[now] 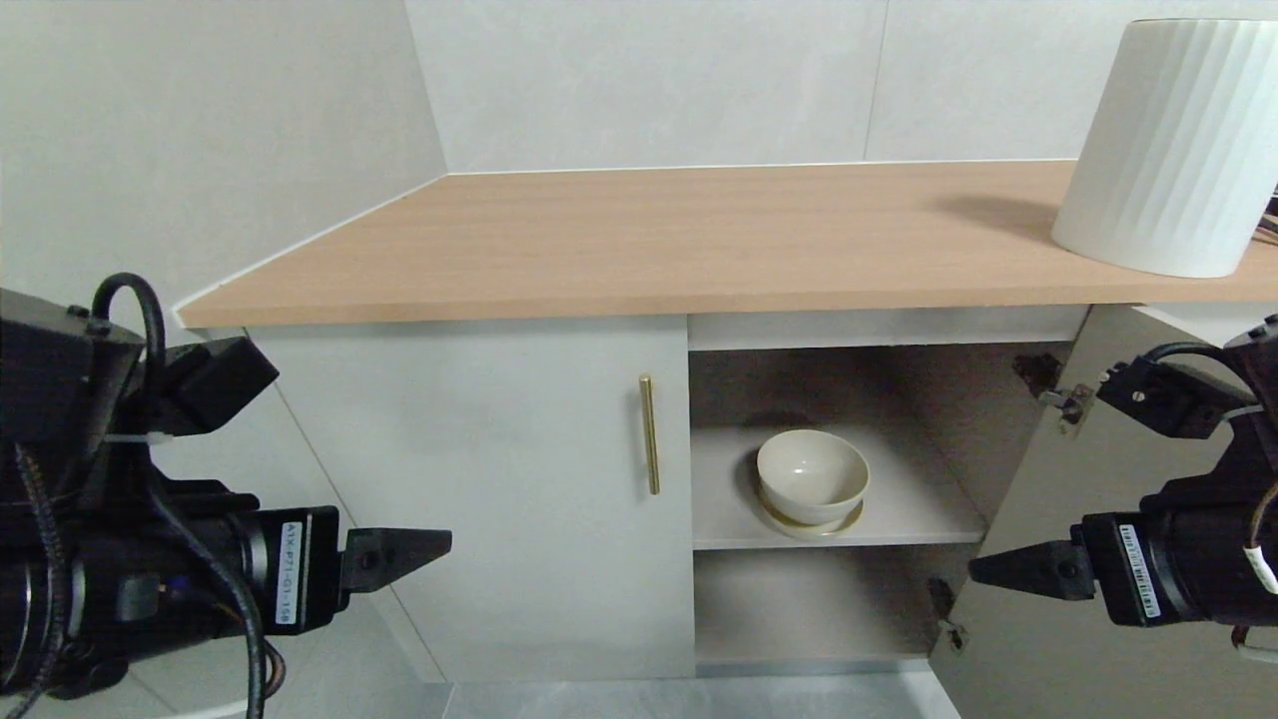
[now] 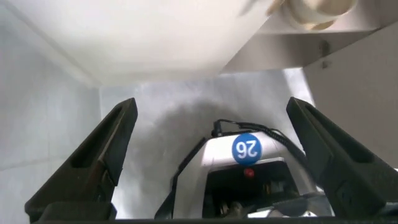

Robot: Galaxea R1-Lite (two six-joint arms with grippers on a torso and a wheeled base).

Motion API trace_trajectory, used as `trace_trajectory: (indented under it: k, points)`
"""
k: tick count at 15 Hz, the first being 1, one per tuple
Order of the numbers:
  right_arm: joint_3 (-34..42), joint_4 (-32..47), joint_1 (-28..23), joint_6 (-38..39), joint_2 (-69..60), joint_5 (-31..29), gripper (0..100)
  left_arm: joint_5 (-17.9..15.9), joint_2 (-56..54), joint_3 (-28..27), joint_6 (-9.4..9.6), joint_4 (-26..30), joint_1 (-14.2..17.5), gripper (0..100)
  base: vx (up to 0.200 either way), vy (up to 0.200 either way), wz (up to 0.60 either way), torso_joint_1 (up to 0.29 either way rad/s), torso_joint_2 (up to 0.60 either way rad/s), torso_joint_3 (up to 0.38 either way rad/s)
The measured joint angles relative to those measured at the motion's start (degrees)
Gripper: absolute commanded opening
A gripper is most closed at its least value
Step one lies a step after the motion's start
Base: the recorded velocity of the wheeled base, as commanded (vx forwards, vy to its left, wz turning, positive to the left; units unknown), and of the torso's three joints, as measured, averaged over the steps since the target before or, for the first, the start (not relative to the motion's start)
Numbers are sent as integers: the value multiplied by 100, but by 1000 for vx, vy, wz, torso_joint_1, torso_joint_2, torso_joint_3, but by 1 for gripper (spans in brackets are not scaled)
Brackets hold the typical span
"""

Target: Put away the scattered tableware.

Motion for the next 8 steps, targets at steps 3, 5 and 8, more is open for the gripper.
trace_trajectory:
  k: [3, 5, 8]
  points:
    - [9, 1, -9, -10, -20, 0, 100, 0, 39, 16, 0, 0, 0, 100, -200, 0, 0, 1, 2, 4]
    - [17, 1, -5, -10, -22, -1, 100, 0, 56, 20, -1, -1, -6, 100, -200, 0, 0, 0, 2, 2]
    - [39, 28, -5, -11, -9, 0, 100, 0, 74, 27, -1, 0, -9, 100, -200, 0, 0, 4, -1, -2]
